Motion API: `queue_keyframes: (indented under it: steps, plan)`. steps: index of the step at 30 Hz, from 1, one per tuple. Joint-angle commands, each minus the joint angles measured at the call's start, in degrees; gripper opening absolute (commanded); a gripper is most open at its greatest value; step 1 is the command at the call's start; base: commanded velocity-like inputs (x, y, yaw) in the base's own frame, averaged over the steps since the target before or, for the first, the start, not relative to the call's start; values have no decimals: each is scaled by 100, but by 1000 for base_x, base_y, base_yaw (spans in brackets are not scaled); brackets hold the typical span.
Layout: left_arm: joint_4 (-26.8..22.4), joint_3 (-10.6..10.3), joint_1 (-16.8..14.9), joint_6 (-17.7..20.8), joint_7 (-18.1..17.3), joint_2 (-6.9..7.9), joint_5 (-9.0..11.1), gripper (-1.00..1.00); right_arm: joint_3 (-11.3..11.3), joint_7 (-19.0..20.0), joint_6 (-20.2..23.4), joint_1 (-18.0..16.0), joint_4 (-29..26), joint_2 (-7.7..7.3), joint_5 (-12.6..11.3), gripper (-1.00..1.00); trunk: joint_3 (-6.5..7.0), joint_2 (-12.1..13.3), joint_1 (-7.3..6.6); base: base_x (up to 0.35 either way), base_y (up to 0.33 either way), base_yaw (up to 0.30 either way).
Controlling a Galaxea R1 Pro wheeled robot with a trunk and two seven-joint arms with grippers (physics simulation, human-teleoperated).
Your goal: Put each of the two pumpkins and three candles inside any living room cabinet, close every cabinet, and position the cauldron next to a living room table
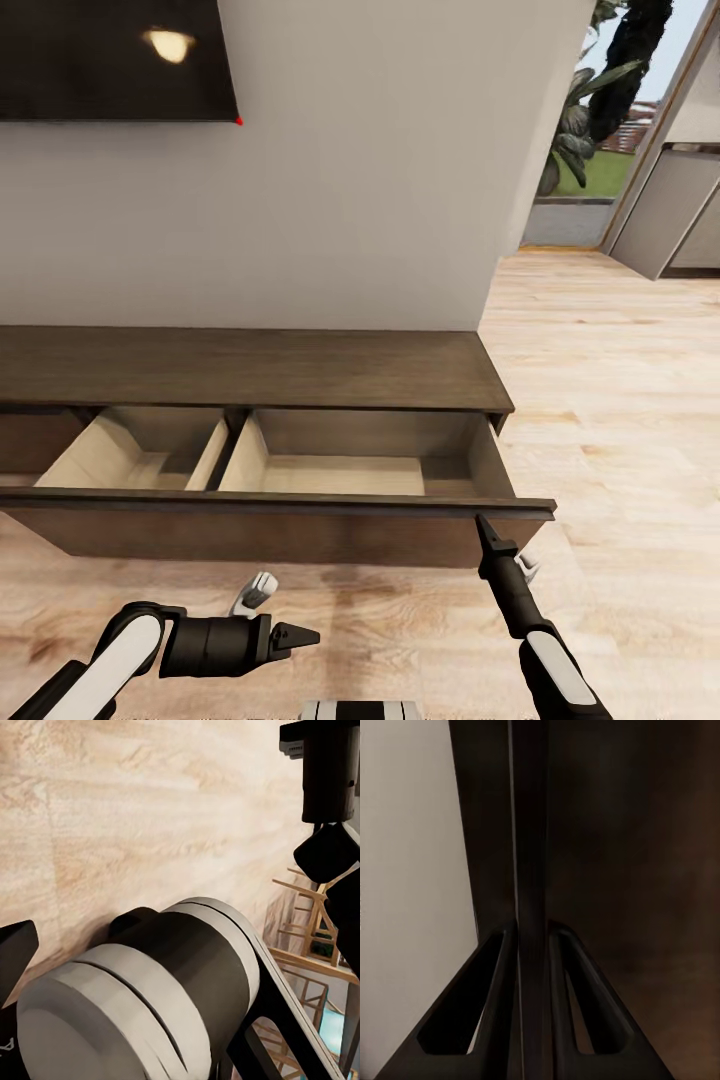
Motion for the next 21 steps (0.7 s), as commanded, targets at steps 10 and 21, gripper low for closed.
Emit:
queue_keyframes:
  steps: [10,21]
  plan:
    - [-1,-3,-2,3,-58,4,-55,100,-46,48,75,-3,3,2,-125,-100,-5,-2,-2,-62,0,0]
    - [-1,-3,-2,3,-58,4,-55,100,-46,48,75,-3,3,2,-124,-100,-5,-2,-2,-66,0,0]
